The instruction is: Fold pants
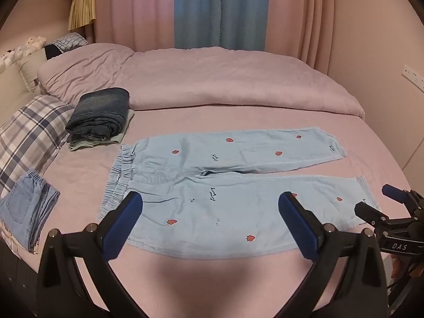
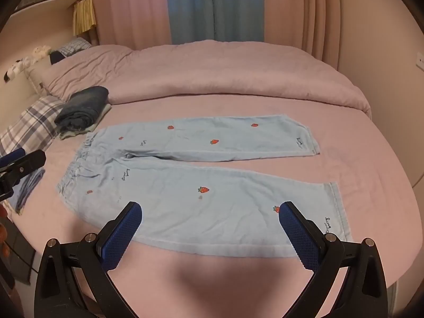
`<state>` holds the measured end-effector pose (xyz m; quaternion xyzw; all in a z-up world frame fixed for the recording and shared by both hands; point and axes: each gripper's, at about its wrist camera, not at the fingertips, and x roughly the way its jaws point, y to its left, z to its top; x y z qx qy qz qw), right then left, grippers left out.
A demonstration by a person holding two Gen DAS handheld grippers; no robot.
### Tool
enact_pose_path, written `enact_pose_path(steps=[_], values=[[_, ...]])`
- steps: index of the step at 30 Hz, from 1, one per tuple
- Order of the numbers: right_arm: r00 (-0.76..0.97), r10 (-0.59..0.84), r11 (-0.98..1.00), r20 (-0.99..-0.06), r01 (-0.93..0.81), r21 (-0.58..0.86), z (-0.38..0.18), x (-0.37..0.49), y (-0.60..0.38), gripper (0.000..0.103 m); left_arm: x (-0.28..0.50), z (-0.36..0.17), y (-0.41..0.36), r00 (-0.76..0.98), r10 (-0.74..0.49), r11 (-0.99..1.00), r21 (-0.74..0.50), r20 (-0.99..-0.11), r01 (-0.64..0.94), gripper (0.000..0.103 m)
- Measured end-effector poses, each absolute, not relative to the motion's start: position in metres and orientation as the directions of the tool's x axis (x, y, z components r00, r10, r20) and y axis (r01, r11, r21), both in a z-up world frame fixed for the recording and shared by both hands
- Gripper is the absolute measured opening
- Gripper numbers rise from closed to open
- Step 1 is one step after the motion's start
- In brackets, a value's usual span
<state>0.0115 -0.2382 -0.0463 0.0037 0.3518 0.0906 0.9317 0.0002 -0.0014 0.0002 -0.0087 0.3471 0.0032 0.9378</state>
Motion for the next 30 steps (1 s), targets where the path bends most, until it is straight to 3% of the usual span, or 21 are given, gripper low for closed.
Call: enact_pose_path(steps=[30], values=[[0.737,0.170,0.984,-0.655,-0.163,0.072,-0.049,0.012,-0.238,0.103,0.001,-0.011,-0.007,0.757,-0.009,1.000,0.008,-0.654,0.019,0.103]])
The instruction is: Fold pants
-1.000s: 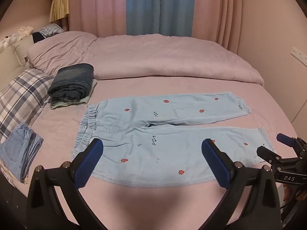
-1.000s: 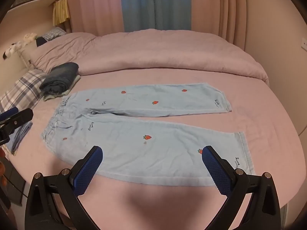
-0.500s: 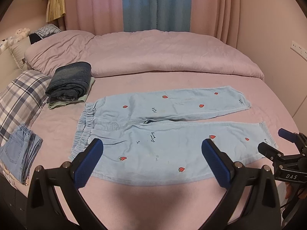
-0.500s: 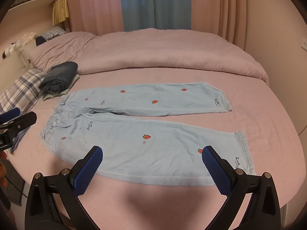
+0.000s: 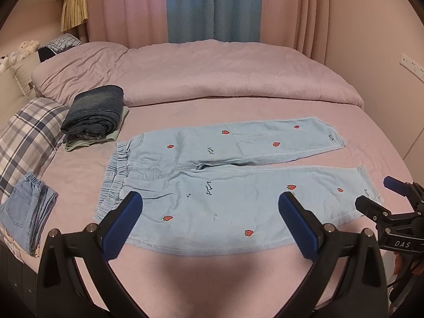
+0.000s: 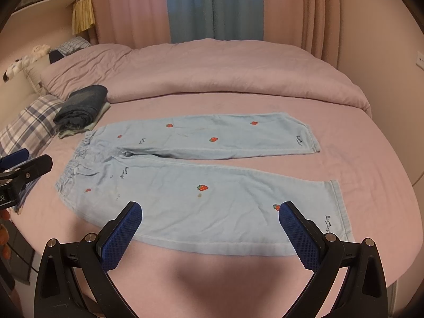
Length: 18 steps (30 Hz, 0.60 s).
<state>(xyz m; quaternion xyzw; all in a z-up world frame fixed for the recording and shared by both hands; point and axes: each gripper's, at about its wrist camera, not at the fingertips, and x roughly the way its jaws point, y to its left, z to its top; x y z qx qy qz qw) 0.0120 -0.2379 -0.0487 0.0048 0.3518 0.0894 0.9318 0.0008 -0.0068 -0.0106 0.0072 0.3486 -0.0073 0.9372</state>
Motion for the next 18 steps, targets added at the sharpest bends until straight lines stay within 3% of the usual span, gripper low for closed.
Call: enact_pose_path(steps=[18], values=[[0.746,0.170,0.984,-0.644,-0.162,0.072,-0.0490,0.0112,-0.2408,0.103,0.0011,-0.0135,-0.0113,0.752,0.009,0.998,0.052,-0.660,0.034,0.103]])
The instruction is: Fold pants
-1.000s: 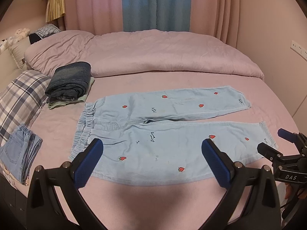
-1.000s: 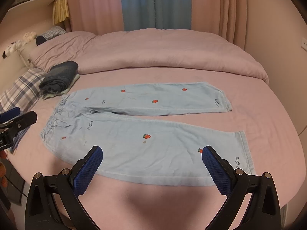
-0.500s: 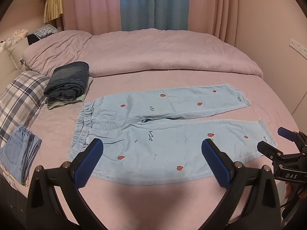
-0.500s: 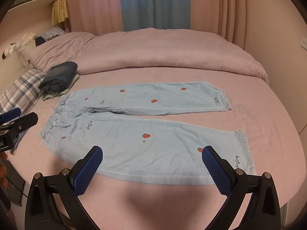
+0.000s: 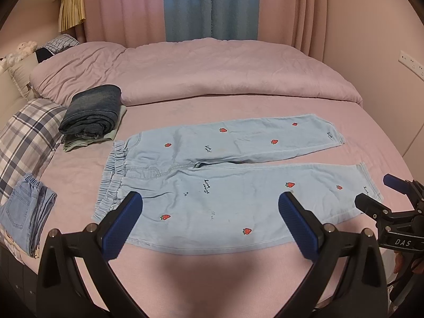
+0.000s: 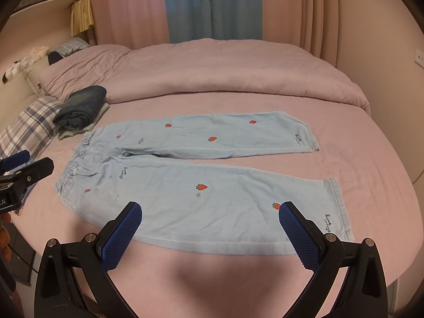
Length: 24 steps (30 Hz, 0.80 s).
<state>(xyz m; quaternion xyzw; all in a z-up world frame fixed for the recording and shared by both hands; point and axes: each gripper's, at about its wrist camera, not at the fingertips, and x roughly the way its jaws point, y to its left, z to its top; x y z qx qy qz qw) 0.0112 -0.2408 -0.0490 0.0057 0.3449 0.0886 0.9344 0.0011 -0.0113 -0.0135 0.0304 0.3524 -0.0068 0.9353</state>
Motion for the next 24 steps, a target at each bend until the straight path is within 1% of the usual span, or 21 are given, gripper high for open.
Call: enact_pose_path(steps=[8,19,24], values=[[0.750,0.167,0.985,-0.640,-0.161,0.069,-0.049,0.012,-0.241,0.103,0.001,-0.013,-0.013,0.759,-0.003,0.999,0.033,-0.651,0.032,0.103],[0.749,0.165,0.985,-0.641,-0.163,0.063,-0.050,0.010,-0.240,0.103,0.002,-0.018,-0.010,0.737,-0.009,1.000,0.015,-0.676,0.026,0.103],[0.720,0.171,0.983,-0.672,-0.171,0.066,-0.055,0.012,-0.236,0.103,0.007,-0.026,-0.004,0.724,-0.009,1.000,-0.002,-0.690,0.010,0.103]])
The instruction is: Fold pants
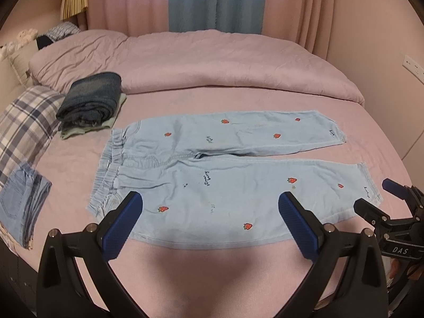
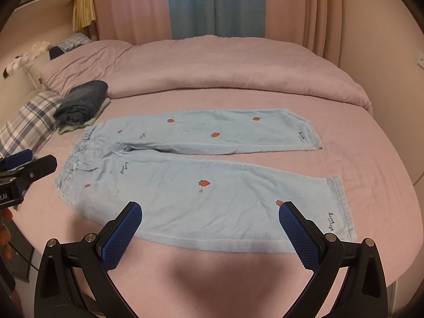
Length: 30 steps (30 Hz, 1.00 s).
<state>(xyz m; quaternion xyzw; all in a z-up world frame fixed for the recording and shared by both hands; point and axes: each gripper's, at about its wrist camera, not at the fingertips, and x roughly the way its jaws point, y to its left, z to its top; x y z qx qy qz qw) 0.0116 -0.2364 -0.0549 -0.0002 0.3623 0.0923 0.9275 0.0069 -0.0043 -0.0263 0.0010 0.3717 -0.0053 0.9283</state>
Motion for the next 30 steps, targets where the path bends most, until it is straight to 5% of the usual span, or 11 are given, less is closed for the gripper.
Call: enact_pose_path(steps=[10,16,20,25,27,29,30], values=[[0.687,0.236,0.961,-0.688,-0.269,0.061,-0.073,0.021,-0.212,0.103,0.015,-0.060,0.057,0.643,-0.044,0.974,-0.176,-0.765,-0.144,0.103],[0.654,0.371,0.880,-0.659,-0.475,0.024,-0.093,0.015,-0.147,0.103,0.007,-0.110,0.140,0.559,-0.034,0.854,-0.315,-0.828,-0.415,0.102],[0.622,0.416,0.775,-0.664,-0.624,-0.099,-0.117,0.006,-0.096,0.101,0.013,-0.151,0.172,0.570,-0.143,0.735,-0.473,-0.809,-0.487,0.101],[0.556,0.421,0.608,-0.717,-0.759,-0.231,-0.157,-0.001,-0.036,0.071,0.024,-0.176,0.186,0.616,-0.206,0.624,-0.587,-0.760,-0.516,0.096],[0.565,0.389,0.561,-0.728,-0.772,-0.300,-0.172,-0.003,-0.021,0.068,0.025,-0.173,0.189,0.636,-0.183,0.626,-0.588,-0.749,-0.513,0.084],[0.600,0.387,0.515,-0.700,-0.770,-0.376,-0.178,-0.010,-0.012,0.065,0.031,-0.176,0.195,0.635,-0.167,0.621,-0.581,-0.754,-0.526,0.049],[0.615,0.388,0.502,-0.686,-0.765,-0.402,-0.179,-0.012,-0.009,0.060,0.035,-0.181,0.198,0.624,-0.166,0.620,-0.573,-0.764,-0.537,0.043]])
